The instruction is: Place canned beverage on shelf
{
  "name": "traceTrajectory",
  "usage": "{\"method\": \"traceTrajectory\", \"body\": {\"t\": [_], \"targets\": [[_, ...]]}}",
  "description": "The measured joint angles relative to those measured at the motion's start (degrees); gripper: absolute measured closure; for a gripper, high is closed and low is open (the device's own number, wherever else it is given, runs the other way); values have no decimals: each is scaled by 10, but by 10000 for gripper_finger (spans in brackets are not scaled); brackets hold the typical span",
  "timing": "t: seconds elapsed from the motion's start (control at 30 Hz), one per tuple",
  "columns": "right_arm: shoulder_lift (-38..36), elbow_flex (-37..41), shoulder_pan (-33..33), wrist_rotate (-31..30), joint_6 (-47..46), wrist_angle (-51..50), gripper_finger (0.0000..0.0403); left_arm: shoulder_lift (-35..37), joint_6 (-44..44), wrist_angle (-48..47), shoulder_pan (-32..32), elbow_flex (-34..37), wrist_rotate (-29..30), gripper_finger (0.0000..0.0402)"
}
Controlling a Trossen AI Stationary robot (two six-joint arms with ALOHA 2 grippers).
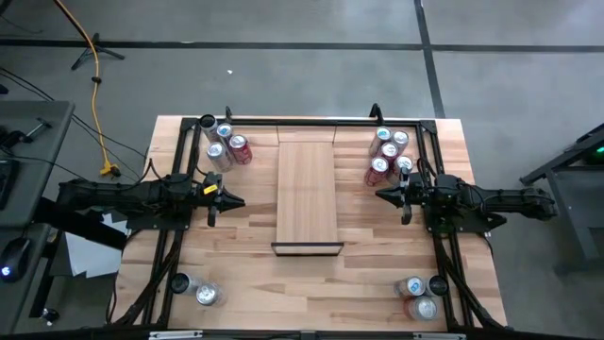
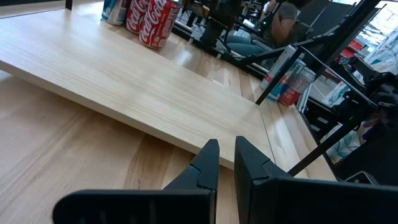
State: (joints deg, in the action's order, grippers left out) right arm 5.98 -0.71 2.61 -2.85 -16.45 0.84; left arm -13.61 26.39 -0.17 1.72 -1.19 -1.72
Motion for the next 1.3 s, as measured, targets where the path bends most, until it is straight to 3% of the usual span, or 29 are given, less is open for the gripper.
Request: {"method": "traceTrajectory", "body": {"t": [0.13,0.27,0.4,0.53,0.63,0.77,0.9,1.03,1.2,1.3], "targets": [[1,0,0,-16,-22,43,402,0,0,0,0,0,0,401],[0,0,0,-34,-239,173,402,0,0,0,0,0,0,401],[1,0,0,-167,-385,264,402,0,0,0,0,0,0,401],[14,-8,0,-240,-390,359,402,0,0,0,0,0,0,401],[48,-64,0,-286,-368,343,393,0,0,0,0,0,0,401],[137,-185,0,-331,-322,215,347,0,0,0,0,0,0,401],[248,-338,0,-362,-304,-16,266,0,0,0,0,0,0,401],[363,-495,10,-381,-418,-317,179,0,0,0,0,0,0,401],[499,-640,55,-295,-576,-615,103,0,0,0,0,0,0,401],[573,-683,88,-220,-601,-694,87,0,0,0,0,0,0,401]]}}
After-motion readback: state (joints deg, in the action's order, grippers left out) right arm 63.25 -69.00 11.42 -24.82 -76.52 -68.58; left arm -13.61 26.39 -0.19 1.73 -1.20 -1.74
